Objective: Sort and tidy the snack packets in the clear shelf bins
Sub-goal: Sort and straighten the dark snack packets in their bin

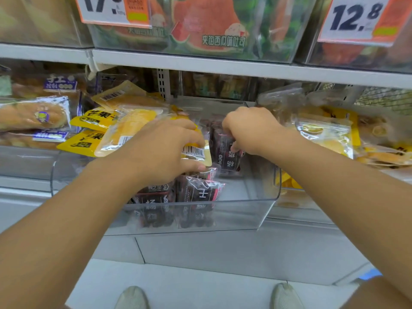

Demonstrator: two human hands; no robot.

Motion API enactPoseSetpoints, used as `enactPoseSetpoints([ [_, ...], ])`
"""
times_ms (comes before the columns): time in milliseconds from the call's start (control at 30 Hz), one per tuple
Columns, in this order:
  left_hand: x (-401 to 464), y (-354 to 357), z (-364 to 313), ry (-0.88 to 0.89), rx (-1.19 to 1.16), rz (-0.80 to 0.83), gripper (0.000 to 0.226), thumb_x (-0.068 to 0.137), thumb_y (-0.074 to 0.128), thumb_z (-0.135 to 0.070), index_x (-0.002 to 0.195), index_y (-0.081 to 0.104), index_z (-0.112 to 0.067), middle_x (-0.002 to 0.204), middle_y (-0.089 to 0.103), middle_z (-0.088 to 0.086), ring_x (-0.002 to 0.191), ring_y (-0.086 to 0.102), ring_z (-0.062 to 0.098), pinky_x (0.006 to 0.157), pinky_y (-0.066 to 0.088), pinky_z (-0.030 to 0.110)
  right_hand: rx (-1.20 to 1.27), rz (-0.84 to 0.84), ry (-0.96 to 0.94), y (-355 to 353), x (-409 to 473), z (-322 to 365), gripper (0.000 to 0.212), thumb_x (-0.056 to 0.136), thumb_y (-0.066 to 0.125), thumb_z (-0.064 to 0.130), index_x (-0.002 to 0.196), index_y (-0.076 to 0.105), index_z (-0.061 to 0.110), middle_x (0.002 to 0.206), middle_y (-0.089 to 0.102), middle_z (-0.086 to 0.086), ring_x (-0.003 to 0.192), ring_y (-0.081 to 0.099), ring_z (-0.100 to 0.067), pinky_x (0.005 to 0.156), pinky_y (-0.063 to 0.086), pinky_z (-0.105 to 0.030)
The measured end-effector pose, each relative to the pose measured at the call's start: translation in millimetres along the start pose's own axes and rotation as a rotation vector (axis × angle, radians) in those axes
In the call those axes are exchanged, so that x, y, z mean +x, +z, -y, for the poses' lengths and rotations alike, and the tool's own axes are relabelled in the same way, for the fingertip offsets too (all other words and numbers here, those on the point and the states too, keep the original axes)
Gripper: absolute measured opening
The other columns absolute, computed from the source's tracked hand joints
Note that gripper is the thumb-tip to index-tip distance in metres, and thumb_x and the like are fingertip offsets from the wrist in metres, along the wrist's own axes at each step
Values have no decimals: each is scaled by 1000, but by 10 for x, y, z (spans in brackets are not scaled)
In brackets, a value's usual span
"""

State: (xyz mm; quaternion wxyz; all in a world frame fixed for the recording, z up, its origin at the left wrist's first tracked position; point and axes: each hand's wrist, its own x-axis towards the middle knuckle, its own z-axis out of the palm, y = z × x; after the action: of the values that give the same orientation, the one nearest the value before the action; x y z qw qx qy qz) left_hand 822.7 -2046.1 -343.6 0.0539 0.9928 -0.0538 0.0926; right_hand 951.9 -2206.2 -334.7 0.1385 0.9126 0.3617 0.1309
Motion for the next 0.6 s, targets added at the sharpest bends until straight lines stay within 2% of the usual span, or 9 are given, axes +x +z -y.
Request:
enactPoseSetpoints([
  [67, -16, -19, 62, -6, -57, -9, 43, 85, 72, -49, 125, 65, -36, 149, 46, -10, 139, 40, 18, 117, 30, 43, 6, -36, -6, 25, 48, 1, 40, 76, 85, 21, 96, 50, 17, 101, 61, -9, 89, 61, -34, 66, 44, -38],
  [167, -51, -37, 161, -23, -107, -2, 38, 86, 75, -39, 123, 66, -40, 155, 40, -10, 145, 34, 17, 117, 31, 42, 66, -53, 2, 66, 68, -8, 40, 77, 80, 9, 103, 50, 17, 103, 61, -9, 86, 60, -33, 65, 48, -39],
  [300, -57, -5, 199, -14, -93, 0, 34, 91, 70, -38, 124, 65, -40, 157, 38, -10, 146, 32, 16, 118, 29, 42, 145, -90, -22, 74, -48, -53, 55, 75, 83, 13, 117, 48, 19, 109, 56, -6, 96, 58, -31, 69, 50, -40],
  [433, -62, 2, 205, 23, -69, -10, 40, 90, 70, -40, 129, 62, -38, 154, 42, -9, 143, 34, 16, 117, 31, 40, 267, -124, -69, -129, -297, -34, 42, 80, 82, 32, 111, 55, 25, 111, 53, 1, 103, 53, -25, 80, 51, -41],
  [533, -62, -31, 133, 79, -71, -69, 52, 85, 72, -48, 134, 60, -35, 142, 52, -12, 133, 44, 12, 108, 37, 31, 398, -68, -67, -371, -524, -211, 27, 81, 79, 40, 101, 64, 29, 98, 62, 10, 90, 60, -16, 81, 53, -40],
  [600, -42, -64, -43, 111, -150, -202, 50, 85, 67, -58, 129, 63, -33, 129, 59, -17, 122, 52, 6, 99, 40, 25, 444, -87, -3, -470, -721, -467, 17, 82, 77, 41, 89, 68, 27, 83, 68, 12, 79, 64, -12, 78, 55, -39],
])
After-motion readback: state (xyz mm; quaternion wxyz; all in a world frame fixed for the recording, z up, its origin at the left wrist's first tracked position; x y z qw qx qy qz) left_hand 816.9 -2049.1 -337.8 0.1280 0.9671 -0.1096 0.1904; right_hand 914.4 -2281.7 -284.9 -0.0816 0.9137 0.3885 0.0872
